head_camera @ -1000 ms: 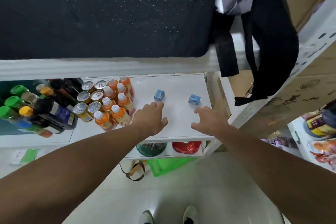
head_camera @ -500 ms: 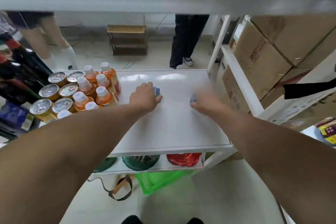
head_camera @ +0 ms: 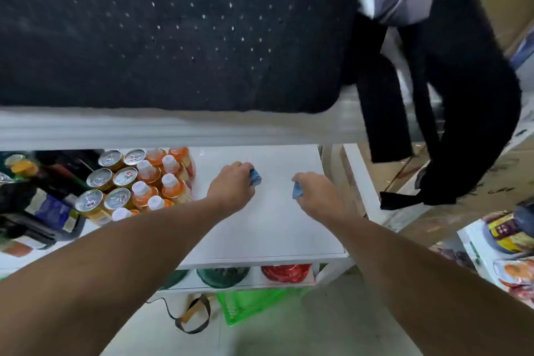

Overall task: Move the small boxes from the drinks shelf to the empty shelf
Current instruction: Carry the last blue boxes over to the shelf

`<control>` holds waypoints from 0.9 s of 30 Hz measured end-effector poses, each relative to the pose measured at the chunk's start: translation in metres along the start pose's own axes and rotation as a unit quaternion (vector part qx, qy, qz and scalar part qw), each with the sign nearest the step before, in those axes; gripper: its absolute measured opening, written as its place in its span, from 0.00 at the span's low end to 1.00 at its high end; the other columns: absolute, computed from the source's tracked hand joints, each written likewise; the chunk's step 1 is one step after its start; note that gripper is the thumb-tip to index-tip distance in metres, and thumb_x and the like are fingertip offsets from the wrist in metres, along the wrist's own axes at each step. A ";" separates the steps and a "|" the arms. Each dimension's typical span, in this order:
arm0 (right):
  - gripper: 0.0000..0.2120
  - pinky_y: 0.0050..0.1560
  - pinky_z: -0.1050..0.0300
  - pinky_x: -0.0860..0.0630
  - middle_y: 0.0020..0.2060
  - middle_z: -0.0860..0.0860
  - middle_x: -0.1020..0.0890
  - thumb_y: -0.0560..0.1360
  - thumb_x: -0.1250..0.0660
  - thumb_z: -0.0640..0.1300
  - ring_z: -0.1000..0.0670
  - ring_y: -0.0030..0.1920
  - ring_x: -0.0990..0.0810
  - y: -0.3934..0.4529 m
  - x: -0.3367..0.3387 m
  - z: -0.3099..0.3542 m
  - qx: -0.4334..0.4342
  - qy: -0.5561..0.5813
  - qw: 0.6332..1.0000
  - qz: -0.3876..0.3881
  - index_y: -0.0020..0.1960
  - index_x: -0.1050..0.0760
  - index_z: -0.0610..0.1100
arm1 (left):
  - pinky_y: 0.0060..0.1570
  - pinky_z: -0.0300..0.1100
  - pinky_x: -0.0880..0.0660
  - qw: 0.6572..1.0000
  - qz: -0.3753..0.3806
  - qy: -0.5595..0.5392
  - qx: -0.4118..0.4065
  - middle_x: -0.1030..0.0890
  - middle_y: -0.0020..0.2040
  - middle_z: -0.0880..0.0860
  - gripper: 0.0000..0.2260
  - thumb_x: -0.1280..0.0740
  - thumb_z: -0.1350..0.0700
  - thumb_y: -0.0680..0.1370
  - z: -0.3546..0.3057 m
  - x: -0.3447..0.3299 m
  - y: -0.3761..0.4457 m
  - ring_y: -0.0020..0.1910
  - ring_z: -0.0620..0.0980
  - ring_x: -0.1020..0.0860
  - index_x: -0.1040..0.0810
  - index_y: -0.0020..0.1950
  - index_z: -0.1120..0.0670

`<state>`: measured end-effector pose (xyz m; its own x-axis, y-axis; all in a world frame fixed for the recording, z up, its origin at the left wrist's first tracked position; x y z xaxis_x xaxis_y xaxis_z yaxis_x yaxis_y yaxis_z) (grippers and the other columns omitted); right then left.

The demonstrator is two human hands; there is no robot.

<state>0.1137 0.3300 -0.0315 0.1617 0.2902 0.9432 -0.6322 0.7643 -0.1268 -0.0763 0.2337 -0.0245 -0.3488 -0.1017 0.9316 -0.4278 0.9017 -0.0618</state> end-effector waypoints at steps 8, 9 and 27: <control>0.23 0.57 0.48 0.19 0.60 0.49 0.18 0.78 0.29 0.41 0.45 0.58 0.19 -0.054 0.067 0.029 0.032 -0.009 0.999 -0.004 0.71 0.24 0.53 | 0.56 0.49 0.20 1.000 0.000 0.019 -0.014 0.20 0.62 0.50 0.16 0.30 0.53 0.83 -0.046 0.060 -0.064 0.56 0.52 0.23 0.22 0.71 0.48; 0.24 0.58 0.47 0.19 0.61 0.49 0.19 0.78 0.28 0.42 0.45 0.58 0.20 -0.060 0.072 0.033 0.032 -0.005 0.999 -0.004 0.72 0.25 0.53 | 0.56 0.50 0.20 1.000 0.003 0.024 -0.015 0.20 0.63 0.50 0.17 0.30 0.54 0.82 -0.049 0.064 -0.072 0.56 0.52 0.23 0.22 0.71 0.48; 0.25 0.63 0.55 0.21 0.59 0.50 0.16 0.75 0.21 0.45 0.48 0.59 0.17 -0.158 0.073 0.088 -0.049 -0.020 0.997 -0.060 0.70 0.22 0.52 | 0.60 0.54 0.19 0.984 0.051 0.004 -0.168 0.19 0.64 0.50 0.22 0.29 0.54 0.79 -0.039 0.089 -0.130 0.60 0.54 0.22 0.22 0.74 0.47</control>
<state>0.1592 0.1799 0.0846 0.2007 0.1713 0.9646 -0.5323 0.8457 -0.0394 -0.0189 0.1236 0.0803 -0.3683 -0.0010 0.9297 -0.0903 0.9953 -0.0347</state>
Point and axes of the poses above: each hand's wrist, its own y-axis towards the middle knuckle, its own x-axis out of the back of the hand, z = x × y, the point moved 10 cm from there along y, towards the middle knuckle
